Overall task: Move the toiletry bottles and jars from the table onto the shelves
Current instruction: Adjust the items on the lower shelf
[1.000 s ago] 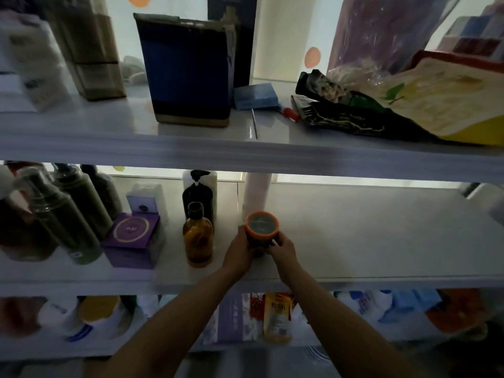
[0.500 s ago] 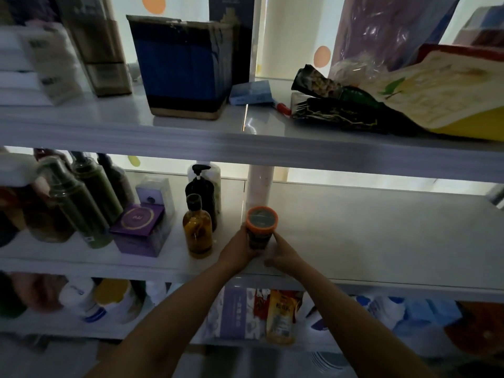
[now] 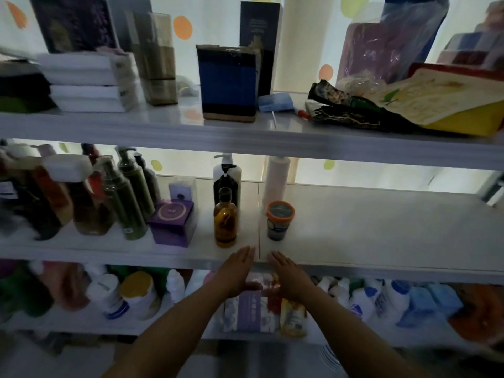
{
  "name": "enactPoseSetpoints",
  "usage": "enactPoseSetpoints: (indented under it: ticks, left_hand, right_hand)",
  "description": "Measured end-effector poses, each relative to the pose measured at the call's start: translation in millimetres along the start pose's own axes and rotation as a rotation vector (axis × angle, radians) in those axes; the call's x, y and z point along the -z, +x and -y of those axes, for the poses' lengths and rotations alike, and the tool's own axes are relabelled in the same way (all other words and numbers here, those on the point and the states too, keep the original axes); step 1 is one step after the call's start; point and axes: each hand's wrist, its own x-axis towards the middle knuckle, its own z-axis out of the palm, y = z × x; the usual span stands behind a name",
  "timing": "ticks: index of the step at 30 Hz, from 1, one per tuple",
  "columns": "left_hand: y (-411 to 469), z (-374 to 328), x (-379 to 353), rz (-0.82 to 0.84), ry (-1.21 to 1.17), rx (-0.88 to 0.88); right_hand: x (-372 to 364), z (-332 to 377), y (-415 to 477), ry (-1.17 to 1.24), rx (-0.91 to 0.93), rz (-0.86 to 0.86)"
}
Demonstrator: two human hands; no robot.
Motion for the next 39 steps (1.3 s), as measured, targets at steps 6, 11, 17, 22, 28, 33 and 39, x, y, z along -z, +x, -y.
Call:
enactPoseSetpoints:
  ticks: [6,11,17,22,28,33,39]
  left_hand:
    - [-85.6,52.9,21.2,-0.038,0.132,0.074]
    - [-177.0,122.9,42.1,-0.095,0.151,0.228]
    - [-296.0,188.4,70.8,-0.176,0.196,0.610]
    - [-386.8,248.1,75.1,-0.209,0.141,0.906]
    - [-476.9,309.5,84.7,-0.240,0.075,1.181]
    - [-531.8,360.6,121.8,-0.297,0.031,1.362]
    - [-582.9,404.8,148.5,-0.365,-0.005,1.555]
  right_hand:
    - [-19.7,92.3,-5.6,0.002,0.120,-0.040]
    - [-41.5,191.5,7.8,-0.026,0.301,-0.009]
    - [-80.5,324.5,33.9,-0.128,0.620,0.128]
    - [-107.8,444.1,50.2,-0.199,0.867,0.228]
    - [-159.0,569.4,79.3,-0.247,1.065,0.340]
    - [-175.6,671.3,107.1,-0.279,1.230,0.396]
    - [-195.9,770.9,133.9,-0.353,1.340,0.395]
